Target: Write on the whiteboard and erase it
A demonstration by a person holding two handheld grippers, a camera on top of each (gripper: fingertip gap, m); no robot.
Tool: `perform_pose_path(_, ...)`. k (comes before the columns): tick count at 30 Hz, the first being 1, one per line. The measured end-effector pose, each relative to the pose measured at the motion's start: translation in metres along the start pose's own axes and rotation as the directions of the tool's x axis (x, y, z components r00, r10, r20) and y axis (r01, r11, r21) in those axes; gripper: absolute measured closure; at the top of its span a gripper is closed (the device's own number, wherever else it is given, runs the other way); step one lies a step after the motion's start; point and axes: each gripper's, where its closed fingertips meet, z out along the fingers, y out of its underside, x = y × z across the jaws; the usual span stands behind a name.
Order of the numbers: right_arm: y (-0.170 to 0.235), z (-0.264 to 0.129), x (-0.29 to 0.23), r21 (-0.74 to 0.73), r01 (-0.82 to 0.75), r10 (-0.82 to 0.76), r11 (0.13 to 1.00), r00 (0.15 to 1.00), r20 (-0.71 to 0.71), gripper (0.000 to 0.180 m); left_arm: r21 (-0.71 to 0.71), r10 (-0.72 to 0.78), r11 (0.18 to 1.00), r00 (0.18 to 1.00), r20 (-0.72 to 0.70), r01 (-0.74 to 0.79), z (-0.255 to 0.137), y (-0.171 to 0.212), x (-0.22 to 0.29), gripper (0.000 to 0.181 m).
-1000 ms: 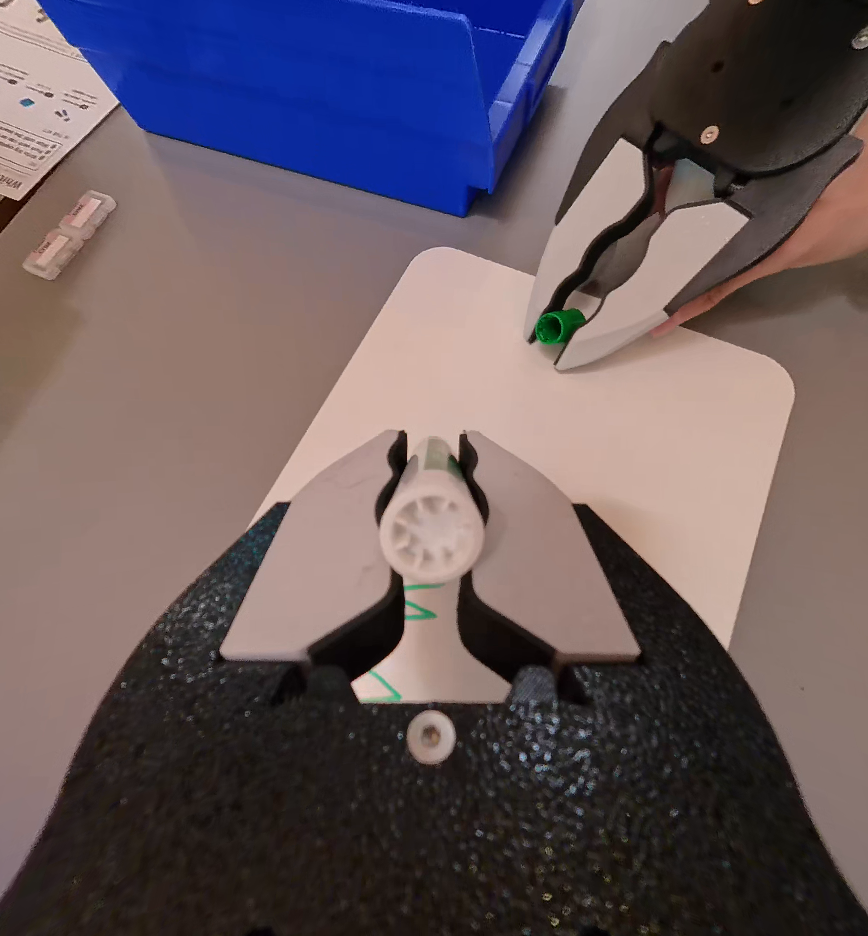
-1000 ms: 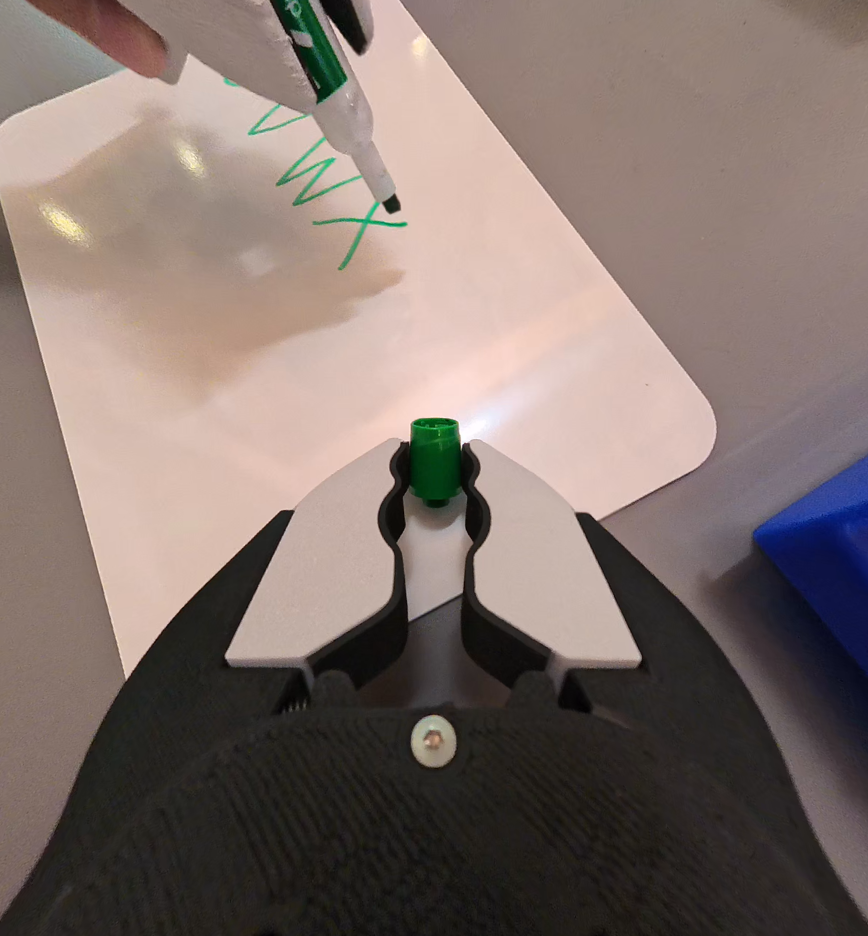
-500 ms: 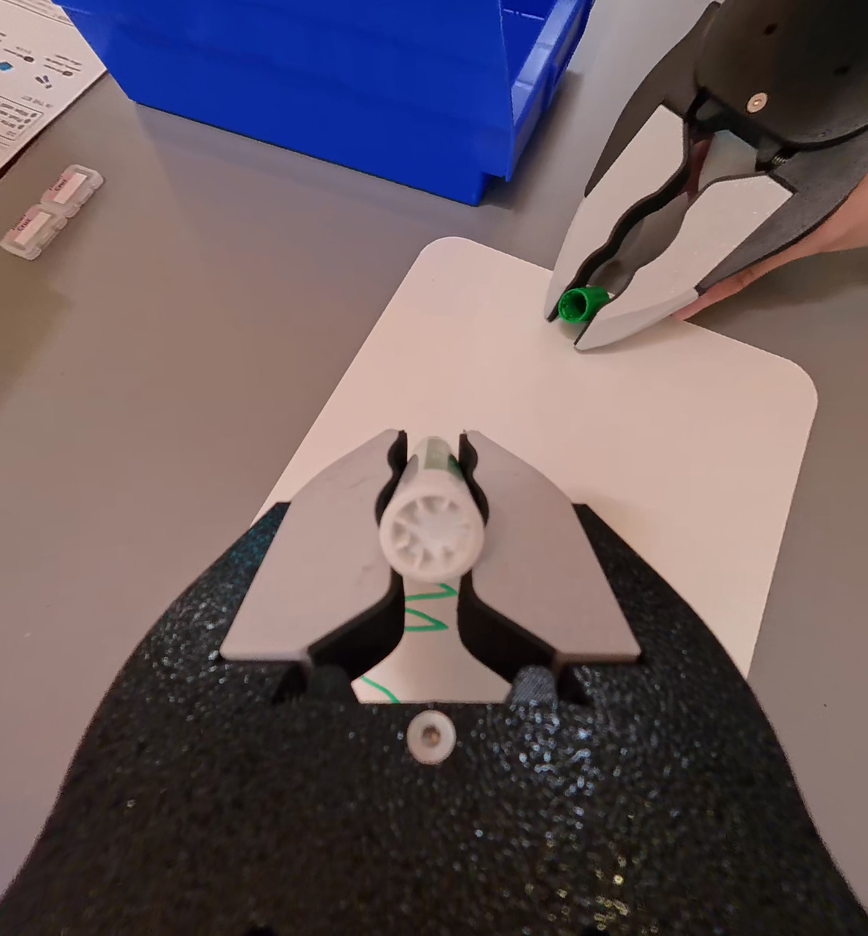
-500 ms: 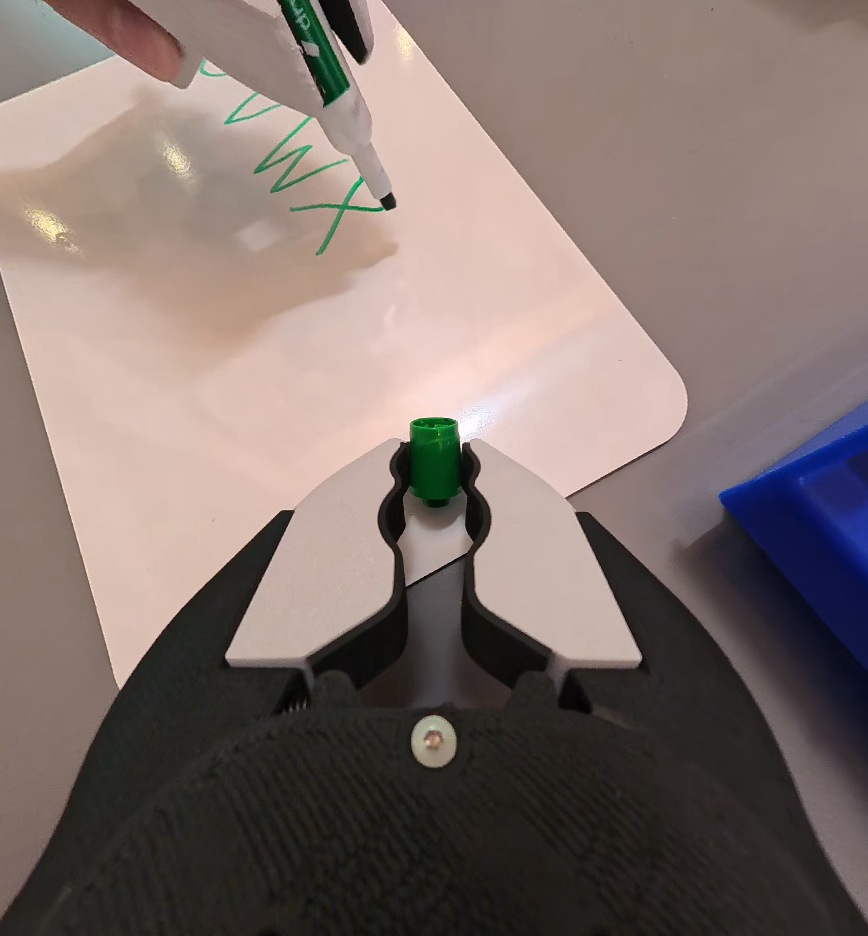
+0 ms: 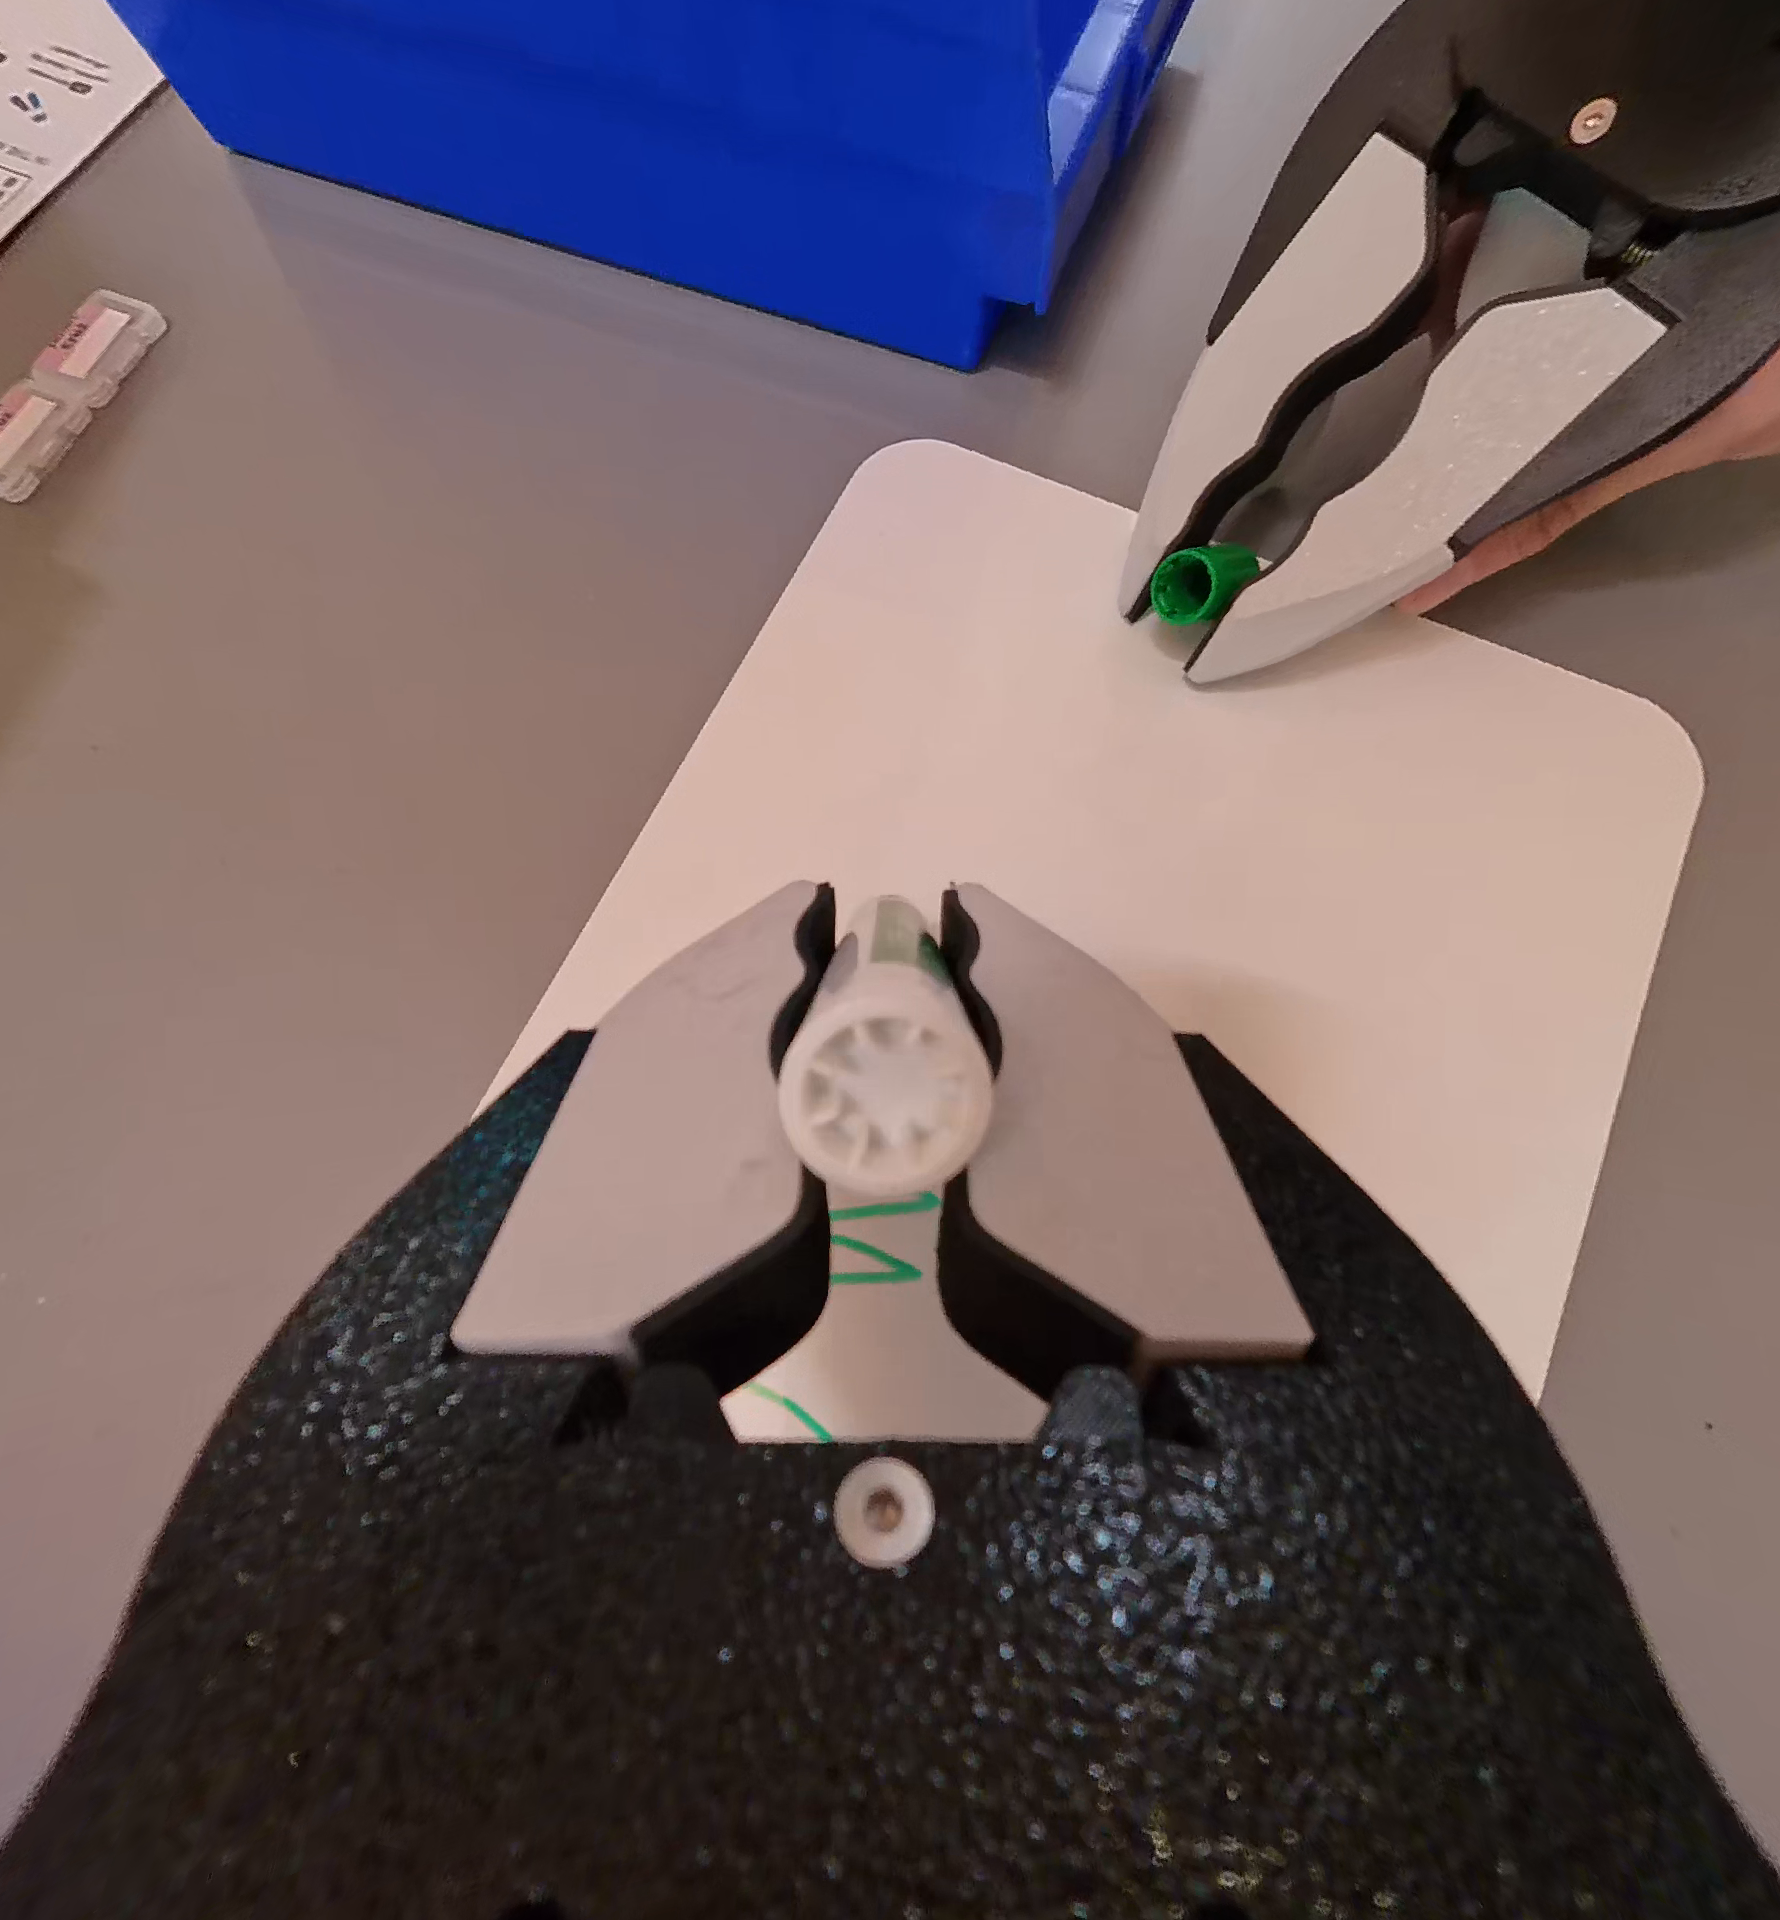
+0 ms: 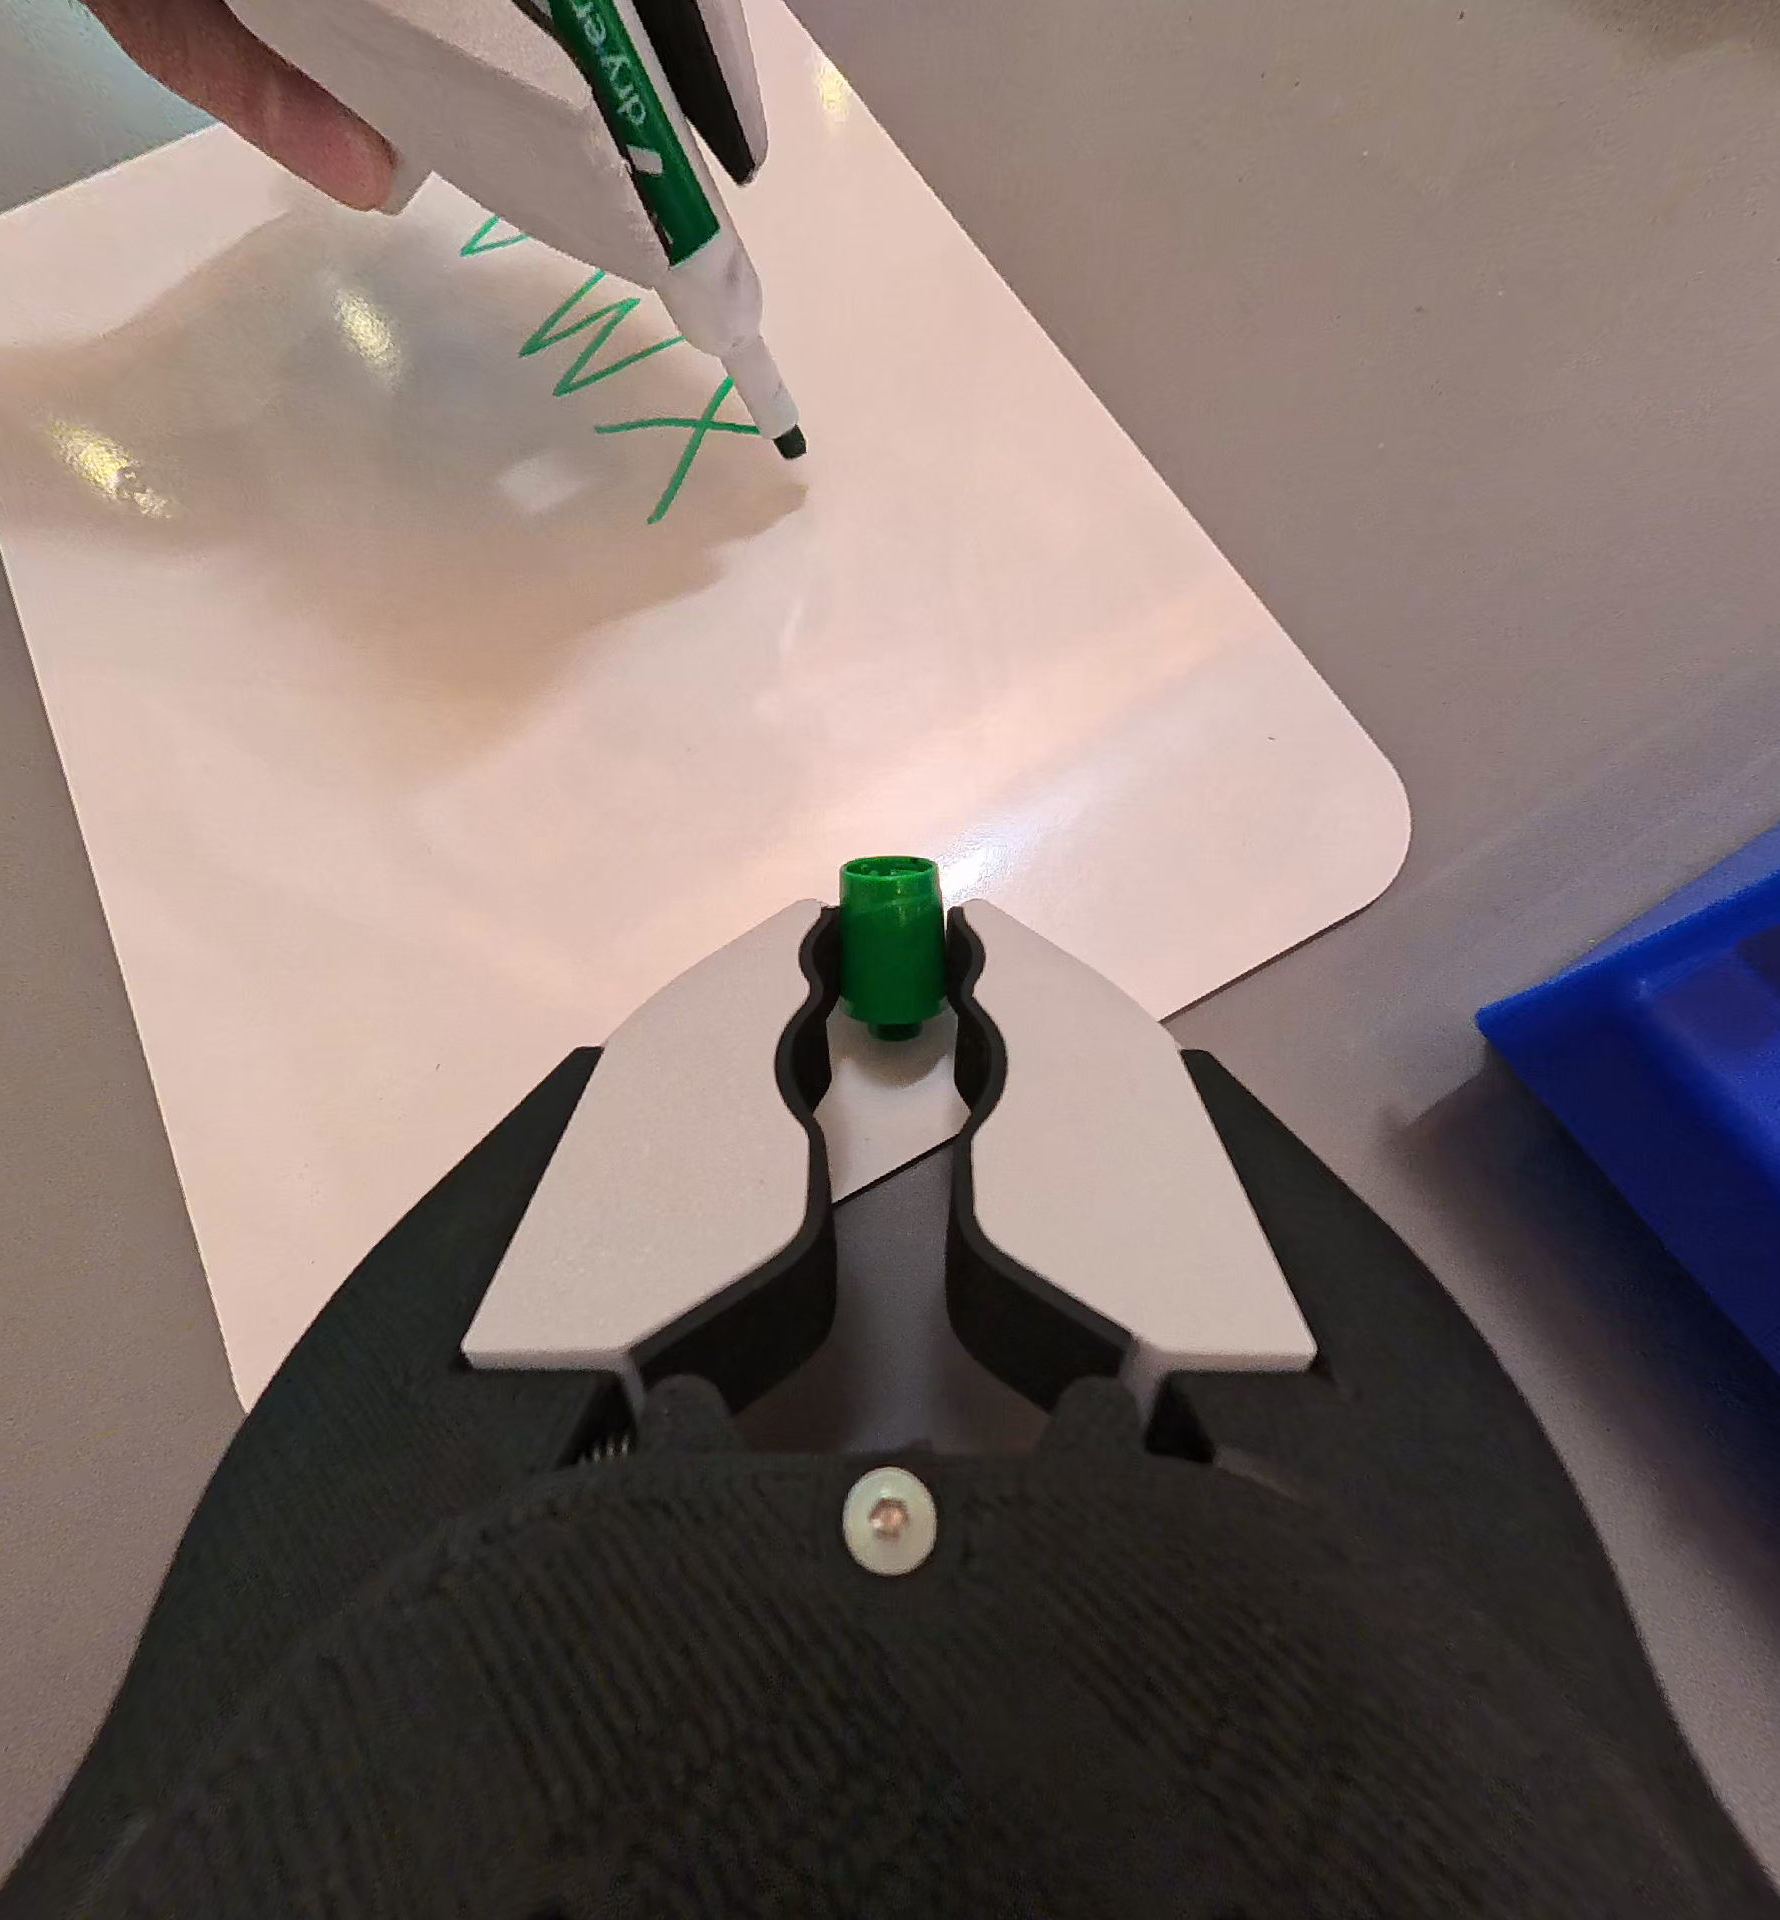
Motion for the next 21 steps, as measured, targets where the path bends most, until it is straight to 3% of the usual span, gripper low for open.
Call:
perform_pose_path(10,0.0,0.0,0.0,0.0,0.0,0.0,1.0,1.0,0.0,0.16,-0.039,0.048,0.998,0.999,0.02,-0.047,0.005,0.003,0.005,0.162)
perform_pose_path(14,0.0,0.0,0.0,0.0,0.0,0.0,1.0,1.0,0.0,0.16,-0.026,0.081,0.996,0.996,-0.026,-0.082,0.011,-0.002,0.025,0.162)
perform_pose_path(21,0.0,0.0,0.0,0.0,0.0,0.0,1.0,1.0,-0.001,0.16,0.014,0.067,0.998,0.998,0.005,-0.067,0.011,-0.013,0.017,0.162)
